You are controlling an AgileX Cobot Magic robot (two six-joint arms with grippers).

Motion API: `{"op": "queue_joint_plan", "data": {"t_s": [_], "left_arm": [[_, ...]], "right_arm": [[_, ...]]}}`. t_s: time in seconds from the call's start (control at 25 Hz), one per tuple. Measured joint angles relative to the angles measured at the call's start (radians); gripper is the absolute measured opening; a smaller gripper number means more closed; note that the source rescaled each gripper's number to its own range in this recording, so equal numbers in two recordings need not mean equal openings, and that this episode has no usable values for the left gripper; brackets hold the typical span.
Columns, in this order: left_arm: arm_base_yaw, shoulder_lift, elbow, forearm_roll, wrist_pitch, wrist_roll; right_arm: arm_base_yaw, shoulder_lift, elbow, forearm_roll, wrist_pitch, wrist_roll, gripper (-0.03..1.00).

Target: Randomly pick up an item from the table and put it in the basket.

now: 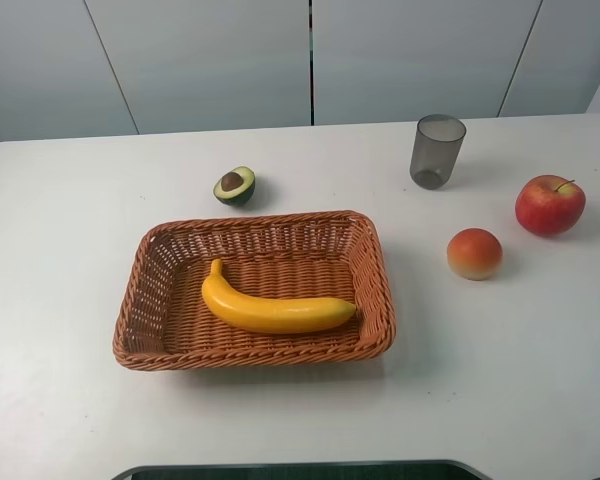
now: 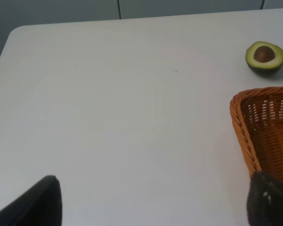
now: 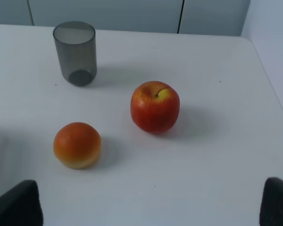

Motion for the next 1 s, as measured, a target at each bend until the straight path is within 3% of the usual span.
{"op": "queue_joint_plan", "data": {"t_s": [1.0], "left_arm": [[0.0, 0.0, 0.0, 0.0, 0.0, 0.0]], "right_arm": [[0.012, -0.004, 0.0, 0.093, 0.004, 0.042, 1.0]]}}
